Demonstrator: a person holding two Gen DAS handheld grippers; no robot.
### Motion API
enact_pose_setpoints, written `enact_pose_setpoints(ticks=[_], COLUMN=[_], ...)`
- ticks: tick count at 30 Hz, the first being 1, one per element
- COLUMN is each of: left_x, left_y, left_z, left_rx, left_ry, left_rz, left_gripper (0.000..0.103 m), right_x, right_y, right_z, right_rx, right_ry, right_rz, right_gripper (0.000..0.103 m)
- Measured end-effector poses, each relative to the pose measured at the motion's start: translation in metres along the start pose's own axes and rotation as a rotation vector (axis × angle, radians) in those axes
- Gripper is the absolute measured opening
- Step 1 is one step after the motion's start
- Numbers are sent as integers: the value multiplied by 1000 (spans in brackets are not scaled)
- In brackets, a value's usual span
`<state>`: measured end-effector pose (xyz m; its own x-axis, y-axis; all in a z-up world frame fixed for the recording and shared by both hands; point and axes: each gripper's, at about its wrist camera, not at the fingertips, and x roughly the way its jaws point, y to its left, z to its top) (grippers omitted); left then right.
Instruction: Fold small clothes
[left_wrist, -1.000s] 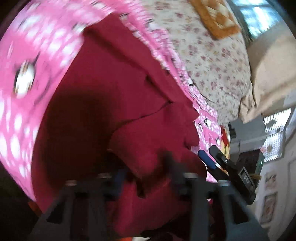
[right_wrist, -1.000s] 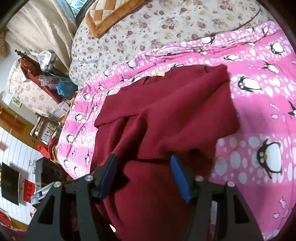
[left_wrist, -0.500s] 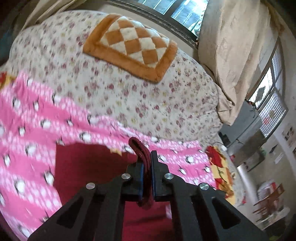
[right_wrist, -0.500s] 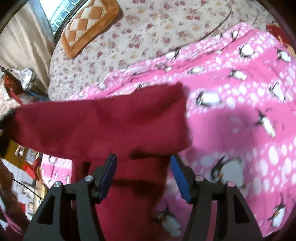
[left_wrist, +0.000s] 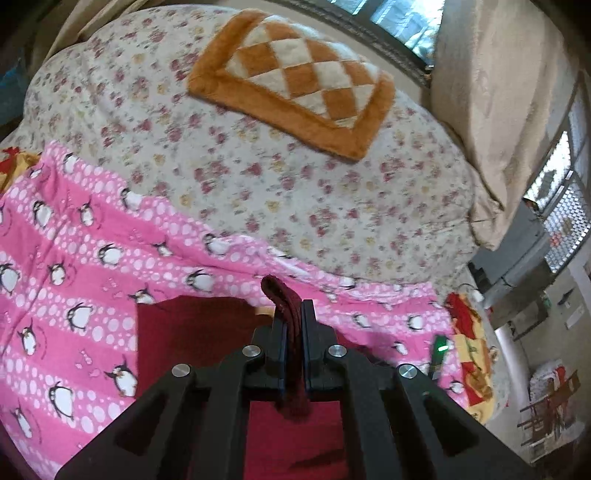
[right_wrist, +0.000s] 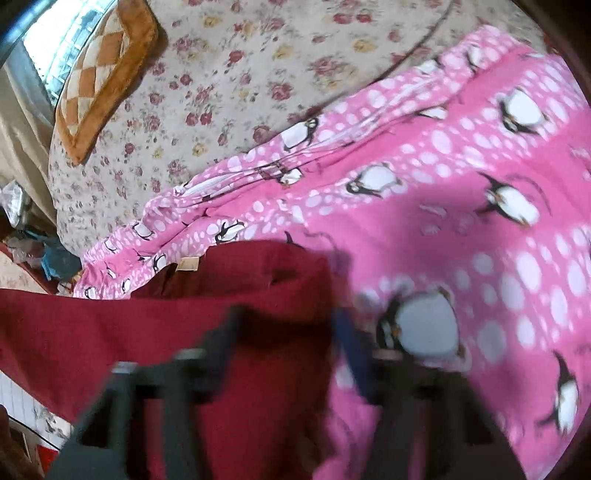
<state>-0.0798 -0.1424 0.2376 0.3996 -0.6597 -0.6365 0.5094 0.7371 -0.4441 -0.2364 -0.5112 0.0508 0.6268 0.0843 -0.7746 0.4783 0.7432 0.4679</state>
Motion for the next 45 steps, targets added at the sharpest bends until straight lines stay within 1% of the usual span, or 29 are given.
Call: enact_pose_setpoints(ticks=[2,4,6,8,9,10,11,12,13,15,17,20,21,22,23,25,27,28,29,31,32,33,34,35,36,37,39,42,45], left_x=[13,33,65,94,109,119,128,132,133,131,130,131,130,130,130,127,127,127,127,122,117,112,108,101,94,90,79,66,54], left_y=[17,41,68,93,104,113,122,129,132,133,130,126,125,125,126,129,130,131,130,128,127,126,124,123,121,119,113,105,96], left_z=[-5,-16,-32,-48,-57,-63,-70,-75,-77,-79,-79,-79,-79,-79,-78,-79,-82,-84,-85,-88,-90,-92,-94,-97,-100,-102,-108,-119,-132], left_rx=[-4,-21,-53,-92,-106,-114,-126,-142,-154,-150,-127,-110,-110,-115,-119,-129,-136,-137,-137,-140,-146,-149,-148,-146,-140,-131,-104,-70,-52], left_ry=[19,41,104,176,208,229,246,251,247,229,220,217,215,214,213,211,217,220,220,219,226,229,229,226,224,223,213,204,199], left_rz=[43,121,183,210,238,266,280,271,258,242,251,271,273,266,265,256,230,218,215,210,205,195,187,183,191,201,227,265,269], left_gripper=[0,0,0,0,0,0,0,0,0,0,0,0,0,0,0,0,0,0,0,1,2,7,9,11,11,11,12,12,12], right_x=[-9,-11,-2,8,9,9,5,-2,-7,-18,-21,-9,-2,2,3,-6,-11,-10,-6,3,0,-7,-13,-23,-31,-39,-53,-59,-60], right_y=[10,18,21,20,17,13,8,3,0,-8,-9,-2,2,5,11,18,21,20,18,12,11,10,8,6,4,3,6,9,8], right_z=[11,18,20,17,16,15,14,11,9,-2,-12,-28,-34,-37,-39,-38,-35,-34,-34,-36,-37,-37,-36,-36,-37,-40,-51,-67,-83], right_rx=[-48,-87,-116,-122,-119,-105,-76,-41,-17,22,28,-10,-40,-71,-115,-165,-217,-227,-222,-196,-182,-161,-134,-95,-73,-63,-75,-92,-77], right_ry=[-54,-84,-63,-38,-42,-48,-56,-60,-55,-32,-9,51,76,89,90,42,-1,-8,2,43,37,31,27,24,21,16,14,55,80], right_rz=[-20,-62,-89,-115,-122,-119,-104,-89,-82,-48,-14,8,8,-4,-11,-40,-124,-161,-177,-172,-161,-149,-130,-108,-91,-79,-69,-53,-49], right_gripper=[11,10,10,10,10,14,18,30,50,71,71,71,63,38,28,19,14,14,14,14,14,16,20,33,51,61,64,65,65])
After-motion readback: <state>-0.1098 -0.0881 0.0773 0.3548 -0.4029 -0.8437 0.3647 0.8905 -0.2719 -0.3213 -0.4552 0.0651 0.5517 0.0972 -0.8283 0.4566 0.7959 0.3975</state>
